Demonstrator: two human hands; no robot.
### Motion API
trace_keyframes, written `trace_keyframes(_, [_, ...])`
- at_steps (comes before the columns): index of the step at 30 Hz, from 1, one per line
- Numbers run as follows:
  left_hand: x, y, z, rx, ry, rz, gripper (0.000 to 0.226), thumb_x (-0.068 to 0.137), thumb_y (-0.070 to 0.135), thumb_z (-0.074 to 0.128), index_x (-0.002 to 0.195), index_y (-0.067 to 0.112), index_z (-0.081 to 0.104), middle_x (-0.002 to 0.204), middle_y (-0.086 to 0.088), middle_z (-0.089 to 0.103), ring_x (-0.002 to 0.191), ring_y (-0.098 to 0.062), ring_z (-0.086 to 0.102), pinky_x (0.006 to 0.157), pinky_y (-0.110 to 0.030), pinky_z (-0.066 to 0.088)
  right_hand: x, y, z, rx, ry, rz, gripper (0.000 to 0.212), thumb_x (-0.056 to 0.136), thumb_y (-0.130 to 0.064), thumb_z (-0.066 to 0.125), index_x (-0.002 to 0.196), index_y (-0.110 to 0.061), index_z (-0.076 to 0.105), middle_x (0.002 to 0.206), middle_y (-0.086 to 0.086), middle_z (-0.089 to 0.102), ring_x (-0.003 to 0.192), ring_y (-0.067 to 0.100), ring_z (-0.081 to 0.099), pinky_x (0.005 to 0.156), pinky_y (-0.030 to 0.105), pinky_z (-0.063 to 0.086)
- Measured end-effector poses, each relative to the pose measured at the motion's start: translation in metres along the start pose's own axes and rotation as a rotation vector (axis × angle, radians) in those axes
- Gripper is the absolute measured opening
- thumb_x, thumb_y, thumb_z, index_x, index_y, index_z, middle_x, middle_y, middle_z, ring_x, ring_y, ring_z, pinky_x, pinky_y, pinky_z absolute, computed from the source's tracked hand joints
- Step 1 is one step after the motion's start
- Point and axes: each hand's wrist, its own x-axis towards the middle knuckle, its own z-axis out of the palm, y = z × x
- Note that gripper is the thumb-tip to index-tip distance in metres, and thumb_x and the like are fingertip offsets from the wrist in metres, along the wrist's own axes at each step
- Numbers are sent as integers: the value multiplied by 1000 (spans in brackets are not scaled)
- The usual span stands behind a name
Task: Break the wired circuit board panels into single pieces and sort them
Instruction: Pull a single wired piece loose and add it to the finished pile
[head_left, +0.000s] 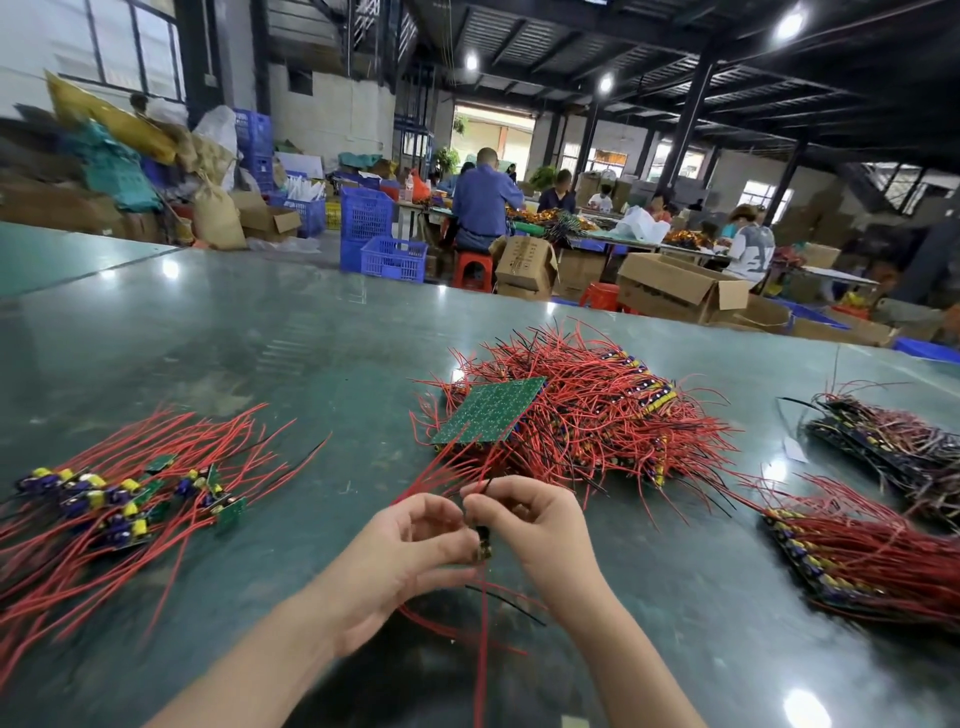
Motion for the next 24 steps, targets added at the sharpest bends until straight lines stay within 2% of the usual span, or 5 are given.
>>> trace_keyframes(4, [-1, -1, -1, 68, 21, -32, 42, 56, 7, 76, 95, -1, 62, 82, -12, 70, 71, -19, 69, 66, -29, 59, -2, -2, 2, -61, -26, 25, 25, 76, -7, 75, 64, -29, 72, 69, -9, 72, 63, 1, 62, 64, 18, 50])
trace_keyframes(9, [0, 0, -2, 85, -21, -87, 19, 80, 0, 65, 98, -3, 69, 90, -16, 70, 74, -21, 68, 68, -29, 58, -1, -1, 2, -11, -36, 111, 25, 77, -10, 75, 59, -26, 71, 60, -6, 68, 59, 4, 57, 60, 18, 47])
trace_keyframes(13, [-1, -2, 0, 150, -43, -85, 33, 71, 11, 70, 99, -6, 68, 90, -15, 71, 76, -20, 69, 67, -28, 57, -4, 2, 10, -32, -23, 150, 23, 76, -9, 75, 60, -24, 70, 57, -7, 65, 55, 3, 55, 54, 16, 44])
trace_keyframes(20, [1, 5, -1, -22, -21, -117, 16, 68, 7, 67, 80, -2, 74, 86, -26, 70, 72, -28, 72, 60, -29, 58, -5, 10, 14, 435, 40, 379, 11, 76, -15, 74, 67, -14, 68, 55, -2, 58, 44, 9, 49, 42, 21, 45])
trace_keyframes(24, [-1, 7, -3, 0, -52, -146, 12, 68, 6, 68, 74, 2, 76, 86, -25, 70, 72, -28, 72, 60, -29, 58, -1, 14, 14, 465, 95, 442, 20, 57, -35, 78, 69, -19, 73, 58, -3, 54, 54, 12, 43, 55, 28, 43])
